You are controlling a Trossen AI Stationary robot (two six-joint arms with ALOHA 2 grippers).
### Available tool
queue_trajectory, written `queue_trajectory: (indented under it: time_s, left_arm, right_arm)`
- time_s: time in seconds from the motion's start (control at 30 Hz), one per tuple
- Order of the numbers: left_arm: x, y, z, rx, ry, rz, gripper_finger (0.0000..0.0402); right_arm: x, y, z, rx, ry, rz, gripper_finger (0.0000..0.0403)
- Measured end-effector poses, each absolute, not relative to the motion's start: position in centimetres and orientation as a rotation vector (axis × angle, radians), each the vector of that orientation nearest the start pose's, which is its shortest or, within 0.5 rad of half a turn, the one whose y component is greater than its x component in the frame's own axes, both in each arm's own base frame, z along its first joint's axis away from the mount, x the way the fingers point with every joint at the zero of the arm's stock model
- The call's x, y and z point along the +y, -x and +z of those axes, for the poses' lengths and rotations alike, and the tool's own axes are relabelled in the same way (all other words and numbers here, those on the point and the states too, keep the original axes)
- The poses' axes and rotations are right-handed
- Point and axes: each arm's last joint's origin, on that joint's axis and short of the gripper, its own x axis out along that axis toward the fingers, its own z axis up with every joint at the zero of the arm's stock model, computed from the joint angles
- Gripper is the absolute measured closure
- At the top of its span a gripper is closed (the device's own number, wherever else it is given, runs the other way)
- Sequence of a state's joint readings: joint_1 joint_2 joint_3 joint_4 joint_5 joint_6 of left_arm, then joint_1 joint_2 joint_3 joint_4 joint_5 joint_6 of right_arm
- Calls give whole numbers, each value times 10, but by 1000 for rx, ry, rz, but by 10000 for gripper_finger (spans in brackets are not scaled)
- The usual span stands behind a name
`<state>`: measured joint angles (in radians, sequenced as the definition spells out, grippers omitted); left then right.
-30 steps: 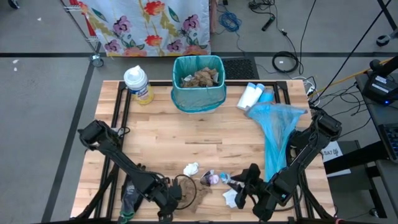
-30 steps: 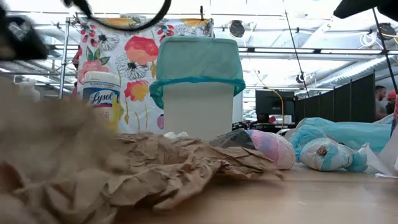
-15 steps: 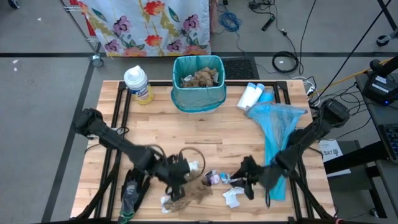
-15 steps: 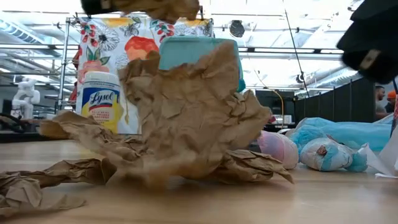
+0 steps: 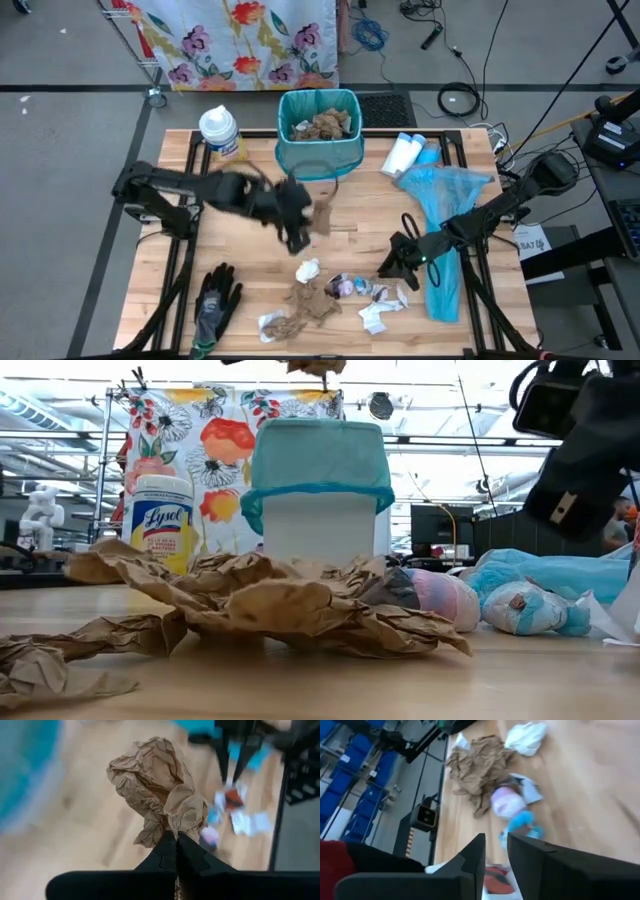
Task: Place trash/remove bag and relplace
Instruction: Put the brown napkin into the white trash bin, then put the white napkin into the white trash bin
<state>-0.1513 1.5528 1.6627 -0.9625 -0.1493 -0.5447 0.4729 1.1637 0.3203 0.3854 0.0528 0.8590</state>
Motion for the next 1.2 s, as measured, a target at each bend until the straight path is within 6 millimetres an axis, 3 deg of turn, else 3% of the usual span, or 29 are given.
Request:
queue_trajectory:
  time_s: [0.27,0.47,0.6,0.8,0.97,1.07,1.2]
  left_arm:
    - [33,-301,448,623,172,298,401]
    - [100,-283,461,576,108,474,400]
    - [127,-276,461,576,56,530,383]
    - [155,-279,450,614,49,566,331]
    - [166,-285,440,655,28,524,287]
    - [164,-288,438,672,13,508,276]
    - [144,-294,436,708,19,436,274]
  right_arm:
    - [76,-188,155,569,-760,105,344]
    - [68,-191,156,554,-819,51,344]
    - [64,-193,155,546,-864,17,344]
    - [56,-195,155,533,-904,-29,344]
    - [53,-196,155,525,-910,-38,344]
    - [54,-196,156,526,-912,-34,344]
    - [54,-196,156,527,-939,-41,344]
